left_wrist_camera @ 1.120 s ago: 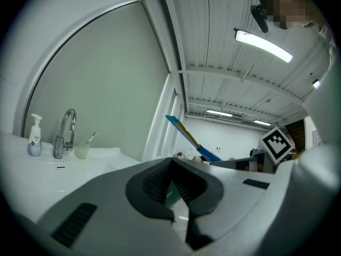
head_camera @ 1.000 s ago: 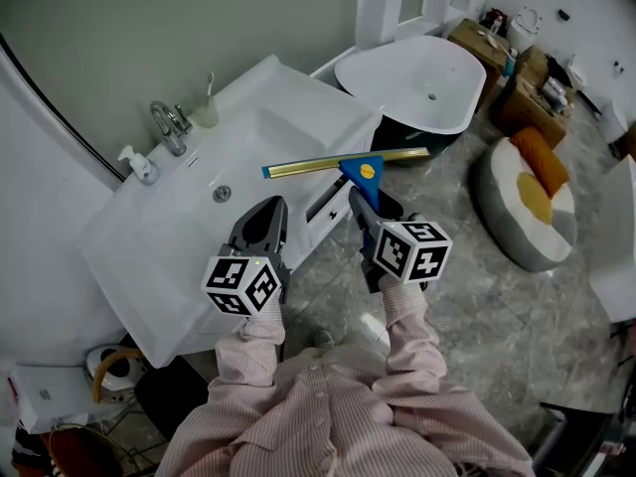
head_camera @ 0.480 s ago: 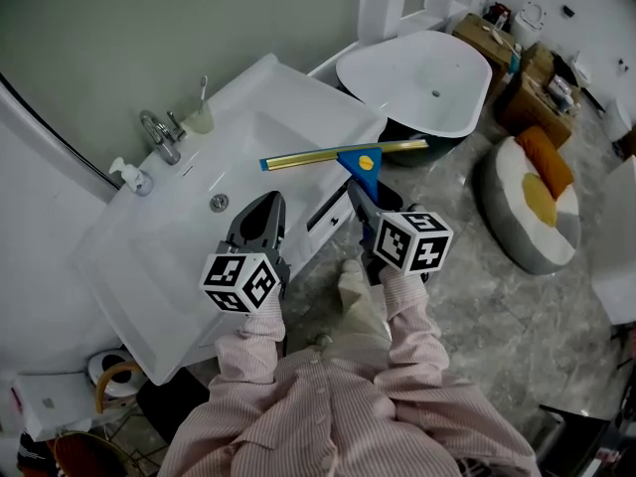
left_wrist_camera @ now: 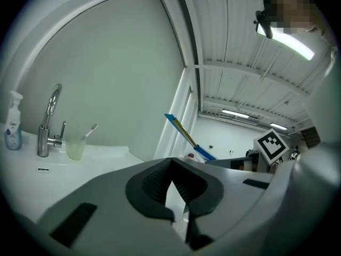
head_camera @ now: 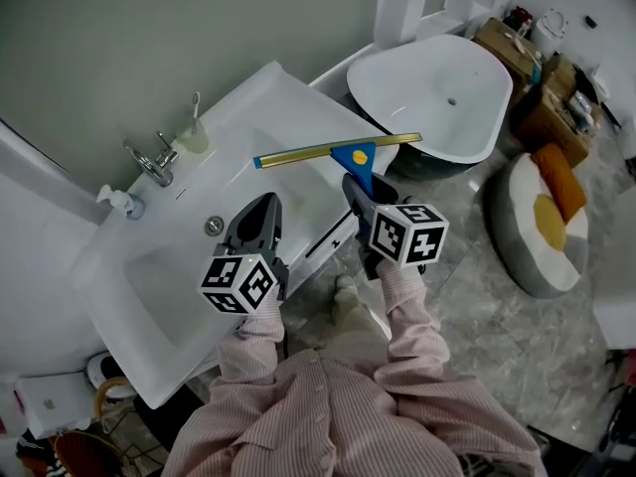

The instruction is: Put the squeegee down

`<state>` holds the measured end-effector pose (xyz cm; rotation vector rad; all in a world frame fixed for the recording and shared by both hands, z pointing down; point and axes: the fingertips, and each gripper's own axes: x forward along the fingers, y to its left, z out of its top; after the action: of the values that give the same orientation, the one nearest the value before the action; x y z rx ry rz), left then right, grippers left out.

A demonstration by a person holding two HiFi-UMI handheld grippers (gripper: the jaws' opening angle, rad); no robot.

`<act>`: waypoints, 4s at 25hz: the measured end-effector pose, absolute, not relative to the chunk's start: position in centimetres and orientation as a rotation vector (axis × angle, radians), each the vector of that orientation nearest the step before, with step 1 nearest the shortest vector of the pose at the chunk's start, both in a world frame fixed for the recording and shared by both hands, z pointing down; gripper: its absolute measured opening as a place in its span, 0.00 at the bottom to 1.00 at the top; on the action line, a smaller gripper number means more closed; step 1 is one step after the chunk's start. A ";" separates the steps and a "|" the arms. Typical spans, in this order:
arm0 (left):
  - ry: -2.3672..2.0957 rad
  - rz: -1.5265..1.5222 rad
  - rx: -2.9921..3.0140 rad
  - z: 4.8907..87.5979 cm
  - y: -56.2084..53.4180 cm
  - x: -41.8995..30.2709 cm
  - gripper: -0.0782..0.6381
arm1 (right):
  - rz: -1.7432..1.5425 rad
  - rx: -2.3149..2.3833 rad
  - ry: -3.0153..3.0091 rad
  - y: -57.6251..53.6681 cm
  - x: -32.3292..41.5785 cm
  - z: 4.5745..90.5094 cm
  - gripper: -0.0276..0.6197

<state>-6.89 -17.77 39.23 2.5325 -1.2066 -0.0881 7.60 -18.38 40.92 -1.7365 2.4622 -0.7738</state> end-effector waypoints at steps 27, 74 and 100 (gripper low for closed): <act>-1.403 -0.087 2.366 41.4 -31.6 -2.5 0.11 | -0.938 -1.492 2.702 -36.1 9.6 45.0 0.25; -1.307 0.015 2.097 53.9 -39.8 -5.0 0.11 | -1.056 -1.716 3.067 -48.4 4.2 59.2 0.25; -1.320 0.000 2.108 52.8 -38.7 -4.3 0.11 | -0.903 -1.801 3.159 -47.4 5.0 59.1 0.29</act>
<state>-4.32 -38.72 52.75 2.1080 -1.3197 -0.0004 4.97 -47.44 59.12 -1.8012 3.1591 -0.9033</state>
